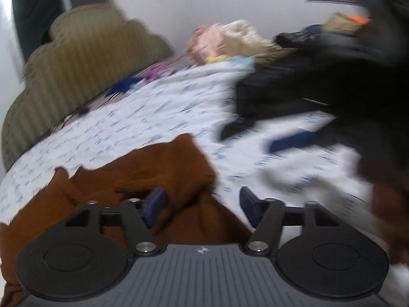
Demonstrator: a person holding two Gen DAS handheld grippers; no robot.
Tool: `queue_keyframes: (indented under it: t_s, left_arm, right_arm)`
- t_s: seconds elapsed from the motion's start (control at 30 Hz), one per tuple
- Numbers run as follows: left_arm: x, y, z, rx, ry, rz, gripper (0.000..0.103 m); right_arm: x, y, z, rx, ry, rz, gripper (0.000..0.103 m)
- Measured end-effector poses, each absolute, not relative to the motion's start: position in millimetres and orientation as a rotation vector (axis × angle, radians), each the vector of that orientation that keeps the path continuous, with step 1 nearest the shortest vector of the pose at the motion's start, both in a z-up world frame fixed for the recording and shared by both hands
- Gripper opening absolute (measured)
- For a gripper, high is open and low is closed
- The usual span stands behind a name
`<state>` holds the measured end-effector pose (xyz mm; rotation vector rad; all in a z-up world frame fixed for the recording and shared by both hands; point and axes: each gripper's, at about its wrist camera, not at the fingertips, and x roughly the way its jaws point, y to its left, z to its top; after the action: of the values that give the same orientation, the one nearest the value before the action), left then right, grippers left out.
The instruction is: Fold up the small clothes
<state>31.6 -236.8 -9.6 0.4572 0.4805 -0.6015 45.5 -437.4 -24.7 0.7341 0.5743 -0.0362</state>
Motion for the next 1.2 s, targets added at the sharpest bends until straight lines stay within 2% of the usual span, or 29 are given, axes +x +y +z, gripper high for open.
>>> queue_keyframes:
  t_s: [0.03, 0.17, 0.37, 0.43, 0.47, 0.5, 0.63, 0.7, 0.77, 0.8, 0.97, 1.0, 1.03, 1.07, 1.2]
  left_arm:
    - [22.9, -232.2, -7.8, 0.463, 0.474, -0.616, 0.069]
    - [8.5, -203.9, -2.0, 0.482, 0.483, -0.621, 0.069]
    - [41.5, -119.1, 4.6, 0.393, 0.519, -0.431, 0.069]
    - [70.9, -93.3, 8.6, 0.346, 0.537, -0.332, 0.069]
    - [86.1, -80.5, 10.1, 0.309, 0.536, -0.298, 0.069]
    - [102.6, -67.4, 10.0, 0.269, 0.533, -0.254, 0.069]
    - [158.7, -33.6, -4.1, 0.152, 0.6, -0.126, 0.07]
    - [178.8, -26.6, -17.3, 0.132, 0.651, -0.075, 0.07]
    - [187.9, -24.0, -29.1, 0.124, 0.68, -0.046, 0.07]
    - [189.9, -23.7, -33.3, 0.124, 0.688, -0.044, 0.07]
    - [193.0, -16.9, -48.8, 0.102, 0.708, -0.04, 0.073]
    - [194.9, -15.1, -51.2, 0.092, 0.708, -0.041, 0.074]
    - [196.8, -14.3, -52.2, 0.091, 0.709, -0.04, 0.074]
    - [197.6, -14.9, -52.0, 0.088, 0.715, -0.039, 0.075]
    - [189.6, -8.3, -38.5, 0.052, 0.723, -0.056, 0.075]
  right_arm:
    - [47.1, -434.6, -19.6, 0.718, 0.569, -0.015, 0.062]
    - [62.7, -417.6, -3.2, 0.648, 0.584, 0.114, 0.079]
    - [91.4, -352.4, 10.7, 0.413, 0.632, 0.259, 0.079]
    - [102.1, -326.2, 8.1, 0.416, 0.662, 0.334, 0.07]
    - [106.7, -314.2, 6.8, 0.428, 0.666, 0.359, 0.061]
    - [110.5, -302.1, 5.5, 0.433, 0.665, 0.373, 0.058]
    - [126.5, -263.3, -2.6, 0.399, 0.678, 0.385, 0.057]
    - [138.4, -259.1, -10.1, 0.383, 0.699, 0.352, 0.052]
    - [148.1, -267.3, -18.7, 0.354, 0.706, 0.259, 0.052]
    - [151.8, -274.0, -21.8, 0.345, 0.709, 0.209, 0.048]
    - [157.9, -330.8, -33.4, 0.399, 0.692, 0.039, 0.047]
    - [159.6, -343.1, -37.4, 0.407, 0.702, 0.015, 0.044]
    - [161.9, -355.0, -44.6, 0.424, 0.723, -0.003, 0.032]
    - [162.0, -364.7, -49.0, 0.46, 0.727, -0.001, 0.03]
    - [157.3, -361.8, -36.9, 0.436, 0.74, 0.031, 0.033]
